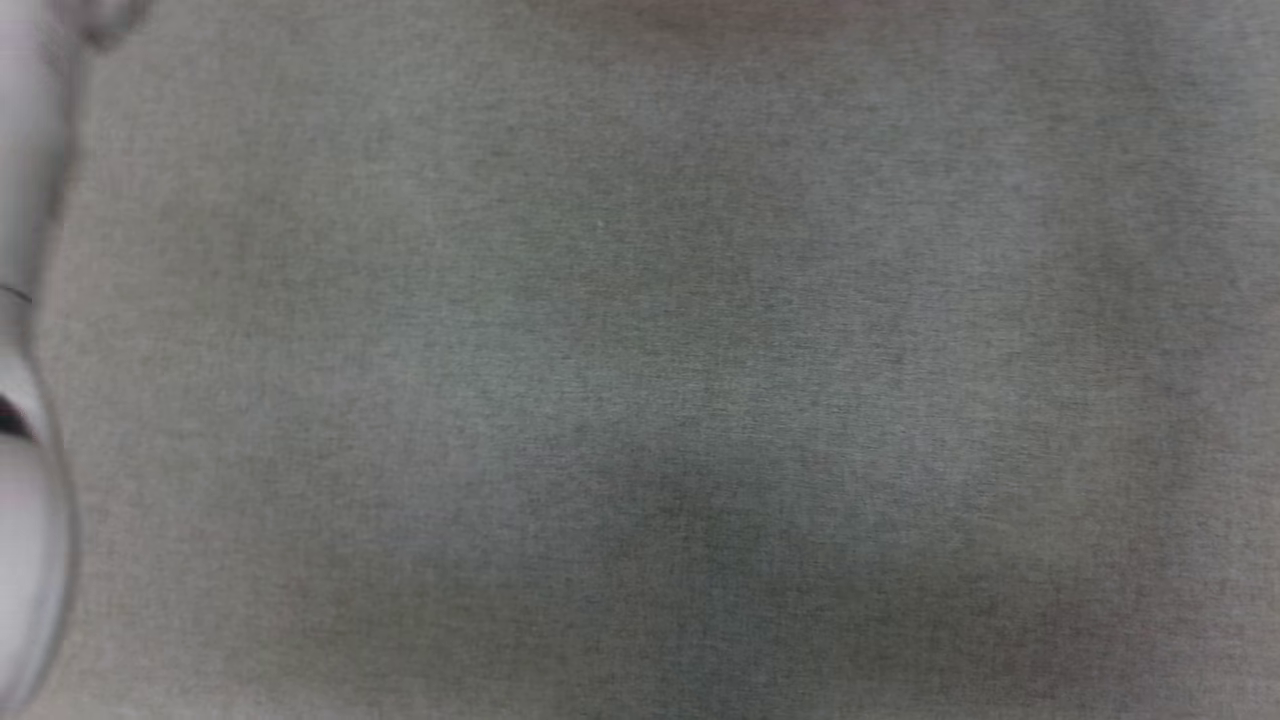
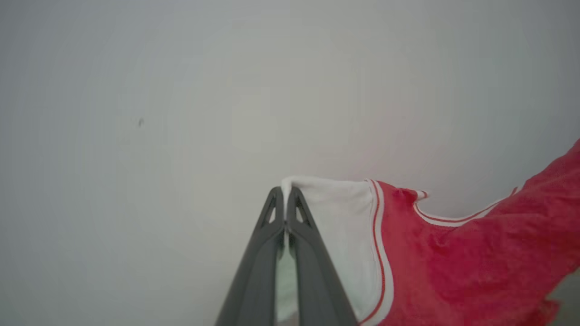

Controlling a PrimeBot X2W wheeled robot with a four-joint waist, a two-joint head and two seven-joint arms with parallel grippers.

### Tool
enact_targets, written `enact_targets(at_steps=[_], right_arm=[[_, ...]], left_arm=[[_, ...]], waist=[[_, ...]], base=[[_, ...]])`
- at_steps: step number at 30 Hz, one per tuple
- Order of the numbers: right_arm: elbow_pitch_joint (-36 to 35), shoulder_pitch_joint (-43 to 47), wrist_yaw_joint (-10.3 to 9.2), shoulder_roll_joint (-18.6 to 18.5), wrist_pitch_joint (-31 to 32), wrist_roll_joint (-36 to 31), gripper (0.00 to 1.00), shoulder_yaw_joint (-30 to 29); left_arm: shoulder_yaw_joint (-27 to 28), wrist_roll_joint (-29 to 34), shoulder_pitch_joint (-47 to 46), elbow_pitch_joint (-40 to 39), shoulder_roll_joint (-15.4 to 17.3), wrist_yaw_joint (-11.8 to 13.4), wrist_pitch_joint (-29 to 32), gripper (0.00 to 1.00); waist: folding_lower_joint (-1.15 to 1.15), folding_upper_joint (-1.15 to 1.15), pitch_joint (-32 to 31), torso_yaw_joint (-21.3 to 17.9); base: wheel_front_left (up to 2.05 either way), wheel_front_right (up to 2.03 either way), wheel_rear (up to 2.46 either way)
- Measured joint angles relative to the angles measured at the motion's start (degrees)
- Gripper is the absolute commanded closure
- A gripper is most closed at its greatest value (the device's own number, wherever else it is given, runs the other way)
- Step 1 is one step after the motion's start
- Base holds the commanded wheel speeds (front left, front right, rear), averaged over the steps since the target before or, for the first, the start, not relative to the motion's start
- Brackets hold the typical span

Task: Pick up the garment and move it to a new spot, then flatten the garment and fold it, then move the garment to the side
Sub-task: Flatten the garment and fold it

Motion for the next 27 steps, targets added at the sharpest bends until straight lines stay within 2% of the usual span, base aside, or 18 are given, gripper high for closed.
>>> enact_targets(at_steps=[4, 9, 14, 19, 25, 27], right_arm=[[2.16, 5.33, 0.00, -0.01, -0.01, 3.31, 1.00, 2.94], [3.34, 12.25, 0.00, -0.11, 0.00, 12.77, 1.00, 7.64], [-0.81, 20.30, 0.00, -2.64, 0.05, 21.80, 1.00, 15.01], [-8.94, 29.10, 0.00, -8.53, 1.52, 28.91, 1.00, 20.97], [-20.11, 40.42, 0.00, -15.02, 5.08, 34.62, 1.00, 23.56], [-23.93, 44.56, -0.01, -17.13, 6.36, 35.97, 1.00, 23.50]], left_arm=[[-1.70, -0.11, 5.64, 0.45, -0.30, -0.45, -0.51, 1.00], [-3.89, -3.85, 14.96, -2.41, 0.09, -0.51, 0.81, 1.00], [-6.32, -8.42, 24.27, -8.94, 3.52, -0.51, 3.00, 1.00], [-9.58, -12.23, 33.92, -18.52, 9.53, -0.51, 5.94, 1.00], [-12.18, -15.14, 46.42, -30.74, 18.69, -0.51, 7.98, 1.00], [-13.15, -15.94, 50.86, -34.89, 21.73, 0.19, 9.24, 1.00]], waist=[[0.00, 0.00, -0.62, 0.81], [0.00, 0.00, -3.55, 1.27], [0.00, 0.00, -7.49, 1.21], [0.00, 0.00, -11.74, 0.97], [0.00, 0.00, -16.51, 0.45], [0.00, 0.00, -17.87, 0.24]], base=[[0.00, 0.00, 0.00], [0.00, 0.00, 0.00], [0.00, 0.00, 0.00], [0.00, 0.00, 0.00], [0.00, 0.00, 0.00], [0.00, 0.00, 0.00]])
